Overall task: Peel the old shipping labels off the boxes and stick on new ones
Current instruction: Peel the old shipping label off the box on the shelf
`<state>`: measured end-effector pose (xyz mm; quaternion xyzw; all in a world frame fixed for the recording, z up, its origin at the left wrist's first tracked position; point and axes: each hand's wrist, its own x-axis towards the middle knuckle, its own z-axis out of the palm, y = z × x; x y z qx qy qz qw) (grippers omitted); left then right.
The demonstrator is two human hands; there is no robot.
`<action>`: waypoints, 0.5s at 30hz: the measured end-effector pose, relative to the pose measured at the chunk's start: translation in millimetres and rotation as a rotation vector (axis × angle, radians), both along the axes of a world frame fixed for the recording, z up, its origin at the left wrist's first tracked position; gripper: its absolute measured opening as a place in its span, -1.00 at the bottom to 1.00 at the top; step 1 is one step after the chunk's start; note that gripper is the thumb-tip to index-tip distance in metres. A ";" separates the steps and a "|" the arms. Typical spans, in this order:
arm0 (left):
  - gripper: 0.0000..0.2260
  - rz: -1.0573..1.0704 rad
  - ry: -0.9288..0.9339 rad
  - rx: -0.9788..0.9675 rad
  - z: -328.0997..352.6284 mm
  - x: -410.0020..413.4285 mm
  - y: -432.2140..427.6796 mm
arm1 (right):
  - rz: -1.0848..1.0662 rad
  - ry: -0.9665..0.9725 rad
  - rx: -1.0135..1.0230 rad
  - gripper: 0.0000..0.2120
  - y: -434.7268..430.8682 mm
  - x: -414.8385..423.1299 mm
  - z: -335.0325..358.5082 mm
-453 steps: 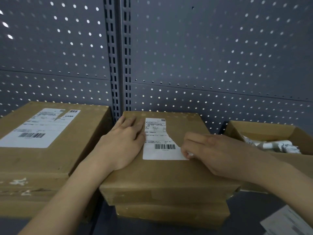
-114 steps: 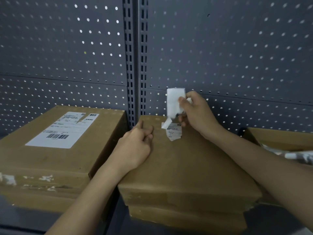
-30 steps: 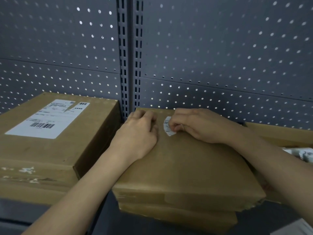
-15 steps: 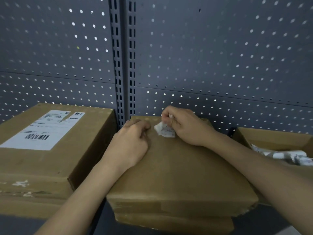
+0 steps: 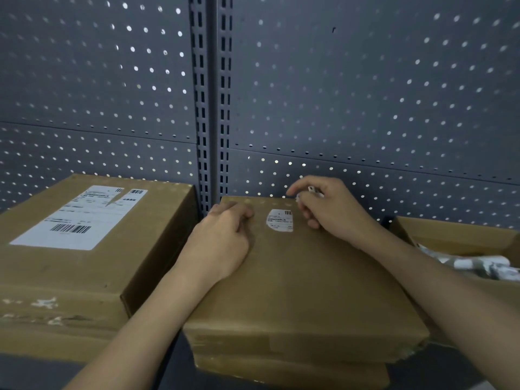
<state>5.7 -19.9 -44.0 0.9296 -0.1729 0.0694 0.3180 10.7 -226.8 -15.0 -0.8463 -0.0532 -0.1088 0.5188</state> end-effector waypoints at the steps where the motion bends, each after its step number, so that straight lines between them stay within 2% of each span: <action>1: -0.65 0.001 0.002 0.000 -0.4 0.3 0.1 | -0.007 0.031 0.018 -0.75 1.8 -0.9 0.8; 5: -0.65 0.008 0.017 0.006 -0.9 0.2 0.1 | -0.005 0.106 0.066 -0.76 3.1 -3.9 7.3; 7: -0.65 0.012 0.023 0.009 -0.2 0.1 -0.2 | 0.009 0.107 0.008 -0.83 1.8 -6.2 9.2; 11: -0.65 0.011 0.020 0.010 0.1 -0.3 0.0 | 0.001 -0.073 -0.479 -0.89 2.4 -8.1 2.6; 15: -0.64 0.009 0.013 -0.005 -0.4 0.0 0.5 | 0.064 -0.082 -0.639 -0.87 11.6 -8.7 2.2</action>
